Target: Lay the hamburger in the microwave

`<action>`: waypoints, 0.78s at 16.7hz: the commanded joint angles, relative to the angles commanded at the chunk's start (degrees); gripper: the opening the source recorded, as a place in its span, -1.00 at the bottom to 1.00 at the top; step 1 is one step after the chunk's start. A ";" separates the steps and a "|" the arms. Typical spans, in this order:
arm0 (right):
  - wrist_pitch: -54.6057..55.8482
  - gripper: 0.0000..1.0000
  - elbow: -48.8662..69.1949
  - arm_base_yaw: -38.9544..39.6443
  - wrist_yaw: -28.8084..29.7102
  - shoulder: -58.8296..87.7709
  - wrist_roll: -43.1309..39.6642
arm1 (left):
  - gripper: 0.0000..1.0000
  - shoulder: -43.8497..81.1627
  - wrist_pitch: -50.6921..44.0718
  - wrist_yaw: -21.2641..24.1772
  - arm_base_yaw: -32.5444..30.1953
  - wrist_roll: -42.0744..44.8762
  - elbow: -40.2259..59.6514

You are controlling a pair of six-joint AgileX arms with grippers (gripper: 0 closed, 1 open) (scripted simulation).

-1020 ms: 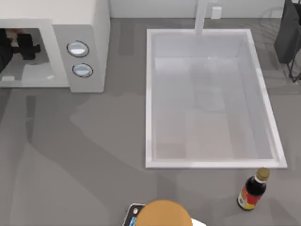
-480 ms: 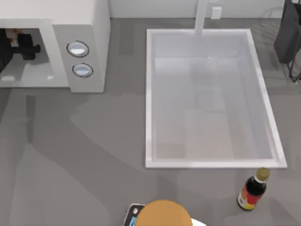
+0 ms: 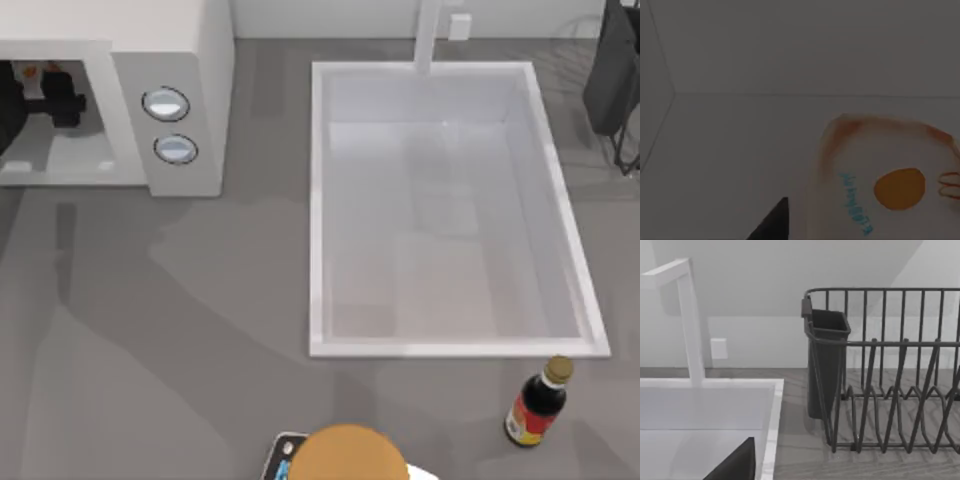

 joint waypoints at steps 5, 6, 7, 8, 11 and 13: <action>0.00 1.00 0.00 0.00 0.00 0.00 0.00 | 1.00 0.00 0.00 0.00 0.00 0.00 0.00; 0.00 1.00 0.00 0.00 0.00 0.00 0.00 | 1.00 0.00 0.00 0.00 0.00 0.00 0.00; 0.00 1.00 0.00 0.00 0.00 0.00 0.00 | 1.00 0.00 0.00 0.00 0.00 0.00 0.00; 0.00 1.00 0.00 0.00 0.00 0.00 0.00 | 1.00 0.00 0.00 0.00 0.00 0.00 0.00; 0.00 1.00 0.00 0.00 0.00 0.00 0.00 | 1.00 -7.96 4.73 0.26 1.36 0.08 -12.53; 0.00 1.00 0.00 0.00 0.00 0.00 0.00 | 1.00 -9.94 6.61 0.99 1.57 0.35 -15.64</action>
